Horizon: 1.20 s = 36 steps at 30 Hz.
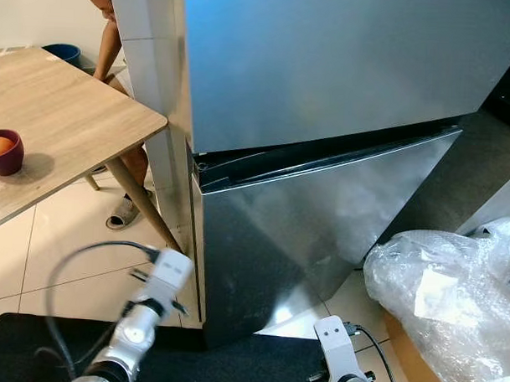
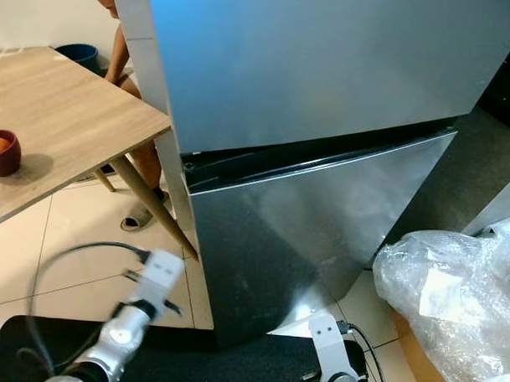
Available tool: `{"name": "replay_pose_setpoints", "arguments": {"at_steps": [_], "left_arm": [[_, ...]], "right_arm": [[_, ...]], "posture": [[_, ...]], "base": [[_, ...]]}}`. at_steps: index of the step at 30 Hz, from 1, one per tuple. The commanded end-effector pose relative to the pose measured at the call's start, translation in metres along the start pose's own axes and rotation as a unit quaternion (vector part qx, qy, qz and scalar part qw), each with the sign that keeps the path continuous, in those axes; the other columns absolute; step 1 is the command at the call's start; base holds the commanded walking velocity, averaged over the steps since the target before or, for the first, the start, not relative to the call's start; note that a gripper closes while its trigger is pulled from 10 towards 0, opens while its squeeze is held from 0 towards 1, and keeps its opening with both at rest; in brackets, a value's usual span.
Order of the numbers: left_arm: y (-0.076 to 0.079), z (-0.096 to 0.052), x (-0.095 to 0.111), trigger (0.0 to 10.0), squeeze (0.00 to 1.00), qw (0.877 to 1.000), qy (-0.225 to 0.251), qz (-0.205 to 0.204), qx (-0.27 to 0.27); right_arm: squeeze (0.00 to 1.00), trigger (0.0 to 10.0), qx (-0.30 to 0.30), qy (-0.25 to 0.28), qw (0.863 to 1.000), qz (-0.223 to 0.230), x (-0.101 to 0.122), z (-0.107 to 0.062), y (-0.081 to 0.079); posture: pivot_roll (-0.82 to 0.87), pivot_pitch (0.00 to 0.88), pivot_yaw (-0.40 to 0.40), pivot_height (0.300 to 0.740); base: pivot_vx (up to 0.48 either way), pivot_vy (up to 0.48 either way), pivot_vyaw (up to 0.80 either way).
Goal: Restocking fridge
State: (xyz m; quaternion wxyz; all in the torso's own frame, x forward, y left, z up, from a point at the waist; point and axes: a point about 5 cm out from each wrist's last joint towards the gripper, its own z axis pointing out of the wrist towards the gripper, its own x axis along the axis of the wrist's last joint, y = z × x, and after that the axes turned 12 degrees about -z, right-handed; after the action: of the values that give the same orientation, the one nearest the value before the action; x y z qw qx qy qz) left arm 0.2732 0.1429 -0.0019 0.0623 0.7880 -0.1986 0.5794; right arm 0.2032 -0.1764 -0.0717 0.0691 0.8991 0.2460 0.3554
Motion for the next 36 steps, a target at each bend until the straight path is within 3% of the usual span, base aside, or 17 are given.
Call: {"name": "replay_pose_setpoints", "arguments": {"at_steps": [1, 8, 13, 16, 17, 19, 20, 22, 24, 26, 27, 28, 29, 32, 33, 35, 36], "left_arm": [[0.013, 0.004, 0.005, 10.0, 0.00, 0.999, 0.007, 0.028, -0.042], [0.025, 0.033, 0.054, 10.0, 0.00, 0.993, 0.071, 0.065, -0.066], [0.022, 0.037, 0.064, 10.0, 0.00, 0.991, 0.085, 0.080, -0.058], [-0.004, 0.036, 0.065, 10.0, 0.00, 0.990, 0.076, 0.116, 0.017], [-0.004, 0.036, 0.065, 10.0, 0.00, 0.990, 0.076, 0.116, 0.017], [-0.024, 0.026, 0.046, 10.0, 0.00, 0.988, 0.045, 0.124, 0.086], [-0.024, 0.026, 0.046, 10.0, 0.00, 0.988, 0.045, 0.124, 0.086], [-0.017, 0.011, 0.010, 10.0, 0.00, 0.994, -0.022, 0.092, 0.061], [-0.017, 0.011, 0.010, 10.0, 0.00, 0.994, -0.022, 0.092, 0.061], [0.016, -0.018, -0.045, 10.0, 0.00, 0.990, -0.130, 0.037, -0.043], [0.016, -0.018, -0.045, 10.0, 0.00, 0.990, -0.130, 0.037, -0.043], [0.032, -0.041, -0.076, 10.0, 0.00, 0.977, -0.198, 0.009, -0.074], [0.032, -0.041, -0.076, 10.0, 0.00, 0.977, -0.198, 0.009, -0.074], [0.027, -0.066, -0.105, 10.0, 0.00, 0.964, -0.259, -0.060, 0.027], [0.027, -0.066, -0.105, 10.0, 0.00, 0.964, -0.259, -0.060, 0.027], [0.018, -0.078, -0.114, 10.0, 0.00, 0.948, -0.273, -0.122, 0.106], [0.018, -0.078, -0.114, 10.0, 0.00, 0.948, -0.273, -0.122, 0.106]], "right_arm": [[0.00, 10.0, 0.002, -0.009, 1.000, 0.000, -0.003, -0.001, -0.001], [0.00, 10.0, -0.006, -0.008, 1.000, 0.004, -0.003, -0.001, 0.001], [0.00, 10.0, -0.008, -0.009, 1.000, 0.007, -0.005, -0.001, 0.002], [0.00, 10.0, -0.012, -0.015, 1.000, 0.011, -0.011, -0.003, 0.002], [0.00, 10.0, -0.012, -0.015, 1.000, 0.011, -0.011, -0.003, 0.002], [0.00, 10.0, -0.009, -0.020, 1.000, 0.010, -0.014, -0.004, 0.001], [0.00, 10.0, -0.009, -0.020, 1.000, 0.010, -0.014, -0.004, 0.001], [0.00, 10.0, -0.004, -0.023, 1.000, 0.005, -0.015, -0.004, -0.001], [0.00, 10.0, -0.004, -0.023, 1.000, 0.005, -0.015, -0.004, -0.001], [0.00, 10.0, 0.006, -0.025, 1.000, -0.007, -0.015, -0.004, -0.004], [0.00, 10.0, 0.006, -0.025, 1.000, -0.007, -0.015, -0.004, -0.004], [0.00, 10.0, 0.009, -0.023, 1.000, -0.011, -0.014, -0.004, -0.005], [0.00, 10.0, 0.009, -0.023, 1.000, -0.011, -0.014, -0.004, -0.005], [0.00, 10.0, 0.010, -0.017, 1.000, -0.009, -0.010, -0.002, -0.003], [0.00, 10.0, 0.010, -0.017, 1.000, -0.009, -0.010, -0.002, -0.003], [0.00, 10.0, 0.015, -0.013, 1.000, -0.016, -0.007, -0.002, -0.002], [0.00, 10.0, 0.015, -0.013, 1.000, -0.016, -0.007, -0.002, -0.002]], "posture": [[-0.08, 0.096, -0.034, 0.740], [-0.10, 0.097, -0.019, 0.740], [-0.10, 0.098, -0.017, 0.740], [-0.10, 0.101, -0.013, 0.740], [-0.10, 0.101, -0.013, 0.740], [-0.09, 0.101, -0.015, 0.740], [-0.09, 0.101, -0.015, 0.740], [-0.09, 0.101, -0.024, 0.740], [-0.09, 0.101, -0.024, 0.740], [-0.08, 0.103, -0.032, 0.740], [-0.08, 0.103, -0.032, 0.740], [-0.08, 0.103, -0.035, 0.740], [-0.08, 0.103, -0.035, 0.740], [-0.08, 0.102, -0.046, 0.740], [-0.08, 0.102, -0.046, 0.740], [-0.07, 0.099, -0.049, 0.740], [-0.07, 0.099, -0.049, 0.740]], "base": [[0.000, 0.000, 0.00], [0.000, 0.000, 0.00], [0.000, 0.000, 0.00], [0.000, 0.000, 0.00], [0.000, 0.000, 0.00], [0.000, 0.000, 0.00], [0.000, 0.000, 0.00], [0.000, 0.000, 0.00], [0.000, 0.000, 0.00], [0.000, 0.000, 0.00], [0.000, 0.000, 0.00], [0.000, 0.000, 0.00], [0.000, 0.000, 0.00], [0.000, 0.000, 0.00], [0.000, 0.000, 0.00], [0.000, 0.000, 0.00], [0.000, 0.000, 0.00]]}}
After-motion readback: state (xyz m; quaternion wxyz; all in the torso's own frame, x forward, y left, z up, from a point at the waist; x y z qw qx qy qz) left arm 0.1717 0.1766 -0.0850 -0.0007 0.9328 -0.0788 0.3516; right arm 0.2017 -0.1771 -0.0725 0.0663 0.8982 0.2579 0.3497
